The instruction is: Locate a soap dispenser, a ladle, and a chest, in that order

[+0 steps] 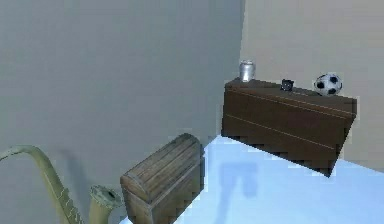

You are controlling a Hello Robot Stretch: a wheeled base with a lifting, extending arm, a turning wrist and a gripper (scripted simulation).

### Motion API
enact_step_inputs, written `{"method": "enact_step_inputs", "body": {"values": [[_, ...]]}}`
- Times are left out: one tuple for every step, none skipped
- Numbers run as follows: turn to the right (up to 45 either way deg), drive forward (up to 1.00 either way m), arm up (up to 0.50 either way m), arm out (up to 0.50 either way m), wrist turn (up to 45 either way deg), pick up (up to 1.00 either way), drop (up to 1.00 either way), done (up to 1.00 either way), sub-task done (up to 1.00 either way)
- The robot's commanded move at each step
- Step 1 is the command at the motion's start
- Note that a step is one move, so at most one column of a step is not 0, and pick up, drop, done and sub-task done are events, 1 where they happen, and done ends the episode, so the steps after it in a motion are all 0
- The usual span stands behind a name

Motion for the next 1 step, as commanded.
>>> {"method": "enact_step_inputs", "body": {"values": [[0.0, 0.00, 0.00, 0.00, 0.0, 0.00, 0.00, 1.00, 0.00]]}}
